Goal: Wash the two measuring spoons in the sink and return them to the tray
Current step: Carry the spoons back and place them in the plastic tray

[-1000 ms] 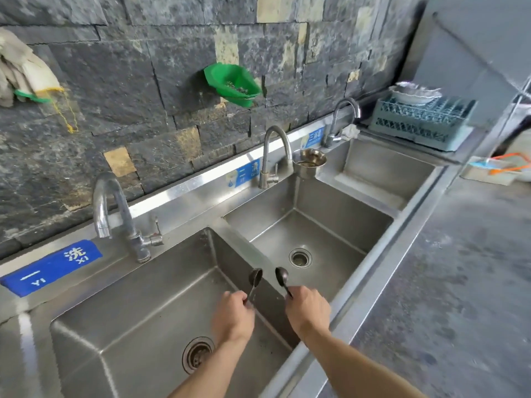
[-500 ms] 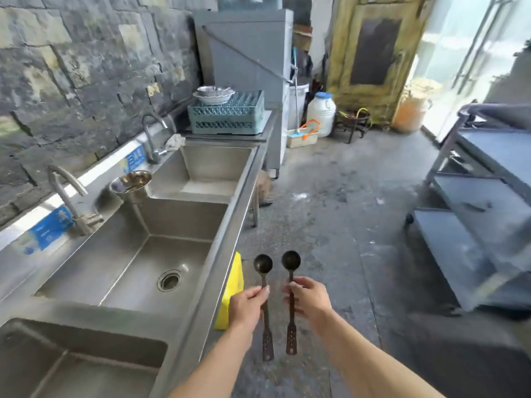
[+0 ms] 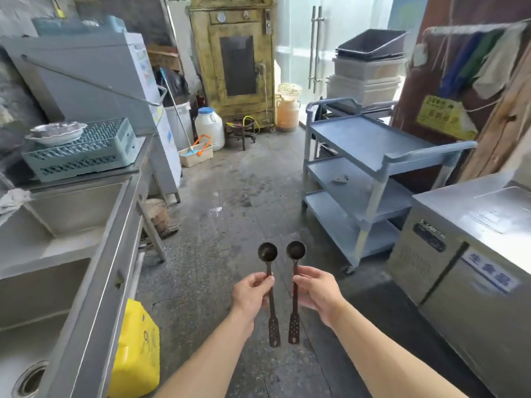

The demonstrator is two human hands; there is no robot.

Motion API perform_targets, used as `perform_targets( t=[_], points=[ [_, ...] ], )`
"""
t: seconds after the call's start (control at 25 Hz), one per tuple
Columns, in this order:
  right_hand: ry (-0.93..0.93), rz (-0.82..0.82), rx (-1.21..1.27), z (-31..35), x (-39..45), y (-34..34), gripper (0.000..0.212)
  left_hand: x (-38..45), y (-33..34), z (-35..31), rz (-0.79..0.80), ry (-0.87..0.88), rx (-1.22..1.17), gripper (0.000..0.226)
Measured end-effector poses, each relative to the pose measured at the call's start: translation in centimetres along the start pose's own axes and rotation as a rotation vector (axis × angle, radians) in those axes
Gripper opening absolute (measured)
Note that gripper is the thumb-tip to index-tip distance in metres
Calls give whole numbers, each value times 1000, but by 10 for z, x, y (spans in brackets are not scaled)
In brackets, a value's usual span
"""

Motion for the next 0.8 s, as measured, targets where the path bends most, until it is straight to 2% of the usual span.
perform_targets(
  t=[0.2, 0.4, 0.8],
  points=[
    [-31, -174, 34, 15, 0, -103, 21, 12, 118, -9, 200, -25, 85, 12],
    [-33, -395, 71, 21, 6, -185, 23, 26, 209, -9, 382, -61, 187, 16],
    [-47, -738, 187, 55, 73, -281, 26, 107, 358, -44, 678, -63, 325, 17]
  ],
)
Point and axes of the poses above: each hand's wrist, its own x-axis towards the middle knuckle, its own y-axis out of the palm, z = x × y, the point moved 7 cm from there along x, towards the middle knuckle, and after that the axes turned 6 degrees about -y, right-handed, at the moved point
